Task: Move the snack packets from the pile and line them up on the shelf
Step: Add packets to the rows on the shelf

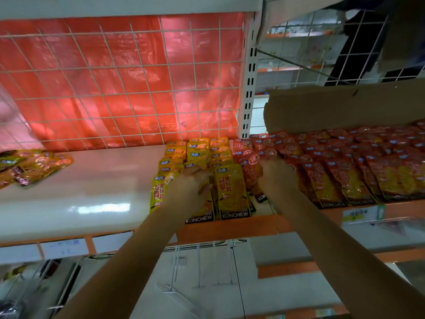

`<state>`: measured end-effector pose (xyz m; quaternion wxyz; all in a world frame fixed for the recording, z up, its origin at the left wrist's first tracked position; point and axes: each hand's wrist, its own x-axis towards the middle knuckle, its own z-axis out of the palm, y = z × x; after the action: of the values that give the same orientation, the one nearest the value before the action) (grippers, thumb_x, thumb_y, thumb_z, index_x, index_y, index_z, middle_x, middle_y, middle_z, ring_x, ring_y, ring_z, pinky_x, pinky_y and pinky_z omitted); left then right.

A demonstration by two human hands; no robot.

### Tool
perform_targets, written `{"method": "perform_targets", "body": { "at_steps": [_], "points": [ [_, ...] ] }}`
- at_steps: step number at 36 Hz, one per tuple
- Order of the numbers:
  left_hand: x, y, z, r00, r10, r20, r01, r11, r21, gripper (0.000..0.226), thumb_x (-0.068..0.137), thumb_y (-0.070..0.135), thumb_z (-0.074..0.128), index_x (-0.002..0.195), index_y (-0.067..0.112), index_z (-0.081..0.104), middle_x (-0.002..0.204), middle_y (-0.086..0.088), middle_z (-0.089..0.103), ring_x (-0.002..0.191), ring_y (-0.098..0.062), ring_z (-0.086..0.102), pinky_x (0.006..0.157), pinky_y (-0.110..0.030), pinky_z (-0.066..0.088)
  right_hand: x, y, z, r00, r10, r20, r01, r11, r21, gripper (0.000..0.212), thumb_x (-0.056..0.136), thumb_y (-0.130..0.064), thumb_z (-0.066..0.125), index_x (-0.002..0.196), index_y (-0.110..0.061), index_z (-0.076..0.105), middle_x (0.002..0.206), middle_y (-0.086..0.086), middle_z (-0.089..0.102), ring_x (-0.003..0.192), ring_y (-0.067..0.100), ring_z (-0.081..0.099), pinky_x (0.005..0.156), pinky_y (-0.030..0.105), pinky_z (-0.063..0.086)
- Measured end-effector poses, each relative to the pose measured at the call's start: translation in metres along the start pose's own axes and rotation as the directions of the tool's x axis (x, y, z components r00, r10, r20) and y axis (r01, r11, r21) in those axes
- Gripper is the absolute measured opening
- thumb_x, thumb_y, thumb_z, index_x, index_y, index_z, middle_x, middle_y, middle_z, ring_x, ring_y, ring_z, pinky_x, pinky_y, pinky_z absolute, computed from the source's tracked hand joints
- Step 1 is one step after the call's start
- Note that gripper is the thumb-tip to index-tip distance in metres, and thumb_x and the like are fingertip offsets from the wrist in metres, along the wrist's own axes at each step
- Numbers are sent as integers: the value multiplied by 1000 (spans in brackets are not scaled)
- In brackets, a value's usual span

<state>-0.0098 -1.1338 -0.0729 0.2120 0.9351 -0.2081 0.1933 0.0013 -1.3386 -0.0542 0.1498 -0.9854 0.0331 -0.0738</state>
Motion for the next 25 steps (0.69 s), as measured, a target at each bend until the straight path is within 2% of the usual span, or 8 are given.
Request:
{"method": "perform_targets", "body": {
  "at_steps": [2,5,9,10,12,15,21,25],
  "points": [
    [-2,-4,-2,1000,-12,20,12,1000,-7,29,81,15,59,107,7,69,107,-15,65,98,-37,62,74,-40,50,0,-2,1,1000,8,-27,-10,999,-52,13,84,-4,53,92,-8,62,87,5,54,94,21,57,66,24,34],
    [-5,-10,-6,1000,-16,1,16,1000,-23,30,78,19,56,101,8,71,107,-13,67,95,-37,64,72,-40,51,3,-6,1,999,6,-43,-12,993,-118,17,85,-9,55,100,-6,62,103,10,58,106,25,49,79,29,41],
    [-9,-22,-11,998,-55,-38,55,998,-17,28,86,11,63,113,14,68,118,-7,63,99,-33,60,77,-33,46,11,-15,4,994,-34,-103,26,997,-74,22,83,-10,56,102,-7,65,108,12,60,106,31,53,87,39,49],
    [-11,-26,-14,998,-53,-39,53,999,-7,28,85,11,63,113,14,68,115,-8,64,100,-33,60,76,-34,47,12,-21,4,991,-65,-118,60,997,-52,24,82,-9,57,105,-7,65,110,13,60,107,31,54,89,40,49],
    [-14,-35,-22,999,-22,-25,22,1000,12,26,79,13,62,103,11,71,101,-11,68,89,-37,64,67,-38,51,11,-39,3,980,-145,-135,142,989,-33,31,80,-4,59,110,-8,66,117,15,60,110,33,53,94,39,45],
    [-21,-55,-33,1000,-18,0,18,999,41,27,68,12,63,92,6,72,84,-14,68,72,-38,65,54,-38,53,6,-75,3,961,-265,-84,260,963,-65,36,79,-3,58,113,-8,65,115,15,60,110,33,50,94,36,38],
    [-47,-116,-61,991,-126,-38,129,989,77,28,76,17,56,96,6,71,85,-13,67,74,-35,64,58,-39,56,0,-164,35,911,-408,53,411,911,-49,36,86,-12,52,121,-11,59,125,9,54,118,29,44,95,32,35],
    [-77,-171,-91,976,-212,-55,217,971,105,29,76,17,58,99,5,71,91,-14,69,79,-36,65,65,-37,55,5,-230,72,872,-485,70,486,874,12,33,85,-12,51,116,-9,63,119,12,57,114,30,49,93,33,38]
  ]
}}
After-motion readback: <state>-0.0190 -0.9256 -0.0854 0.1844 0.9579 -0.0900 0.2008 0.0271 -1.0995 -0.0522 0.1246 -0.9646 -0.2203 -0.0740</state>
